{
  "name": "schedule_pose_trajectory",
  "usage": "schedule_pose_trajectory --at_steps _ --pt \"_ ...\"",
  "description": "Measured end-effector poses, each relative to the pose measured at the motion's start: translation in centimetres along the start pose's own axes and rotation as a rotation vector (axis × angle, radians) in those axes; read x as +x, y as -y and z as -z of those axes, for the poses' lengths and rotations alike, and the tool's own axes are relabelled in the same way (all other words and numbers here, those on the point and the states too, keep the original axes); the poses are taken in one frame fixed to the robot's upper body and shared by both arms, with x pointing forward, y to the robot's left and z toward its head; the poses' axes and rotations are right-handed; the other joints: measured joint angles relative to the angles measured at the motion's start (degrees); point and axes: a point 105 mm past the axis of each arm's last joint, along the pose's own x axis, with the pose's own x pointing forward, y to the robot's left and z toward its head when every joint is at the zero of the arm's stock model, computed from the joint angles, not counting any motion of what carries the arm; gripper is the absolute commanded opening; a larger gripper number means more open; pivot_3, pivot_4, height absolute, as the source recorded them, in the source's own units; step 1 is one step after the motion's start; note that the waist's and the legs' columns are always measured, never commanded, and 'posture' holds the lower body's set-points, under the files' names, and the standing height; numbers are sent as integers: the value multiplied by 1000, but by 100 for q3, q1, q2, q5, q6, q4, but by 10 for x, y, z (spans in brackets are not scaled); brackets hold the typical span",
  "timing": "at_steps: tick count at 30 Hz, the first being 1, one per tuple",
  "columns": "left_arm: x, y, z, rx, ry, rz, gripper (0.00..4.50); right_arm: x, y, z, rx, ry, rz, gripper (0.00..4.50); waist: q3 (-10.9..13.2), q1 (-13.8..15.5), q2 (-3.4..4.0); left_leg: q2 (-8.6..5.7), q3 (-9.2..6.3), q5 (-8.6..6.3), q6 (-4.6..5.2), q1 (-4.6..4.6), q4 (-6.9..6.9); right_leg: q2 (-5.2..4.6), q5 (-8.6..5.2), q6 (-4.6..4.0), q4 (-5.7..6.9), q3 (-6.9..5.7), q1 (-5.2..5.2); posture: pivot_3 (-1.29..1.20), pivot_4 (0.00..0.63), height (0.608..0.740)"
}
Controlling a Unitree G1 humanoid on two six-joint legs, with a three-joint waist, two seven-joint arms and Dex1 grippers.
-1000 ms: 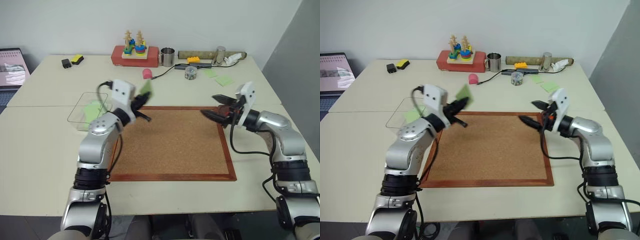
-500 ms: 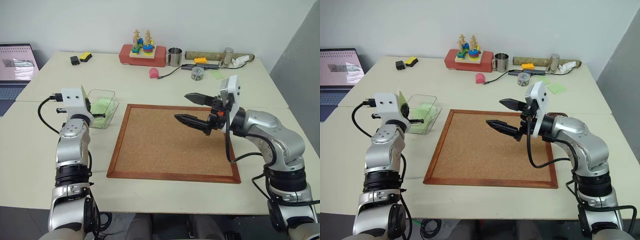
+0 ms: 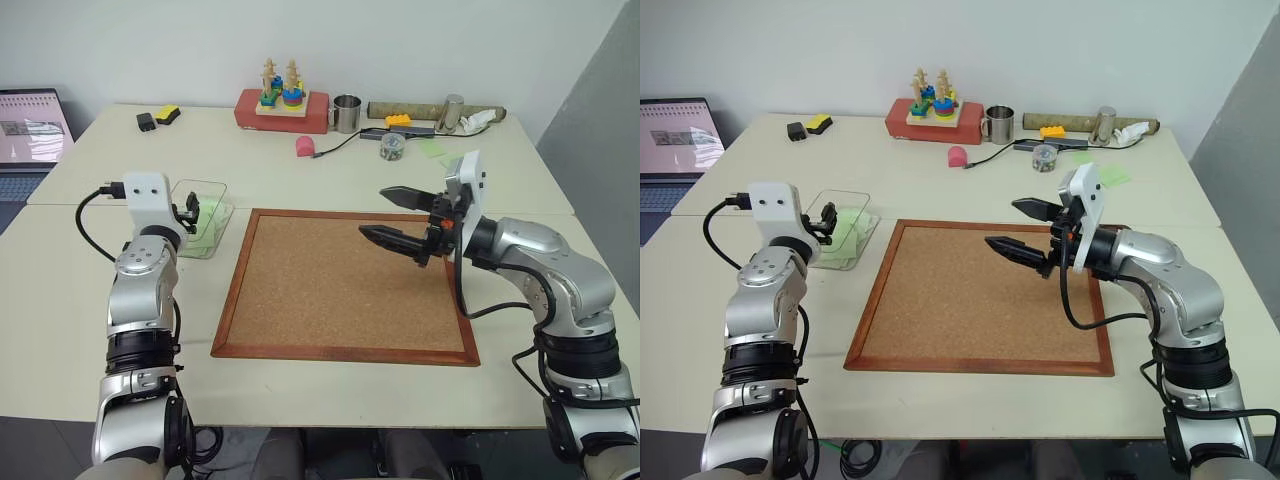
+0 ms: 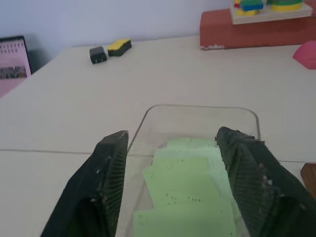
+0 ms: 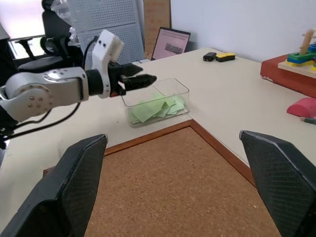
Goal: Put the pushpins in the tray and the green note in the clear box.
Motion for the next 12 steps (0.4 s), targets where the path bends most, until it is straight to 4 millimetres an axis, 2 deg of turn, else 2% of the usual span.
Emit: schedule_pose_trajectory --at_steps 2,4,6,9,12 --pt "-8 15 -8 47 7 137 4278 -9 7 12 -14 -55 38 4500 0 7 0 -1 2 0 0 -1 0 -1 0 0 -3 1 0 0 150 740" --pt "-19 31 -6 99 -26 298 4278 -21 15 29 -24 -130 75 4500 0 -10 0 -1 7 0 0 1 -1 -1 0 0 -2 5 0 0 150 740" --pt "-40 47 6 157 -108 505 4278 -35 19 43 -35 -208 87 4500 1 -28 1 2 11 0 0 6 -6 3 -1 0 -2 9 -2 0 150 740" --pt "-66 55 11 153 -170 704 4278 -50 22 50 -27 -257 88 4500 3 -75 1 9 11 0 1 6 -6 10 -5 -4 3 9 -6 0 150 740" --pt "-82 50 15 197 -227 810 4278 -61 25 50 -17 -272 101 4500 5 -101 3 10 11 0 1 9 -6 11 -24 14 4 9 -5 0 150 740"
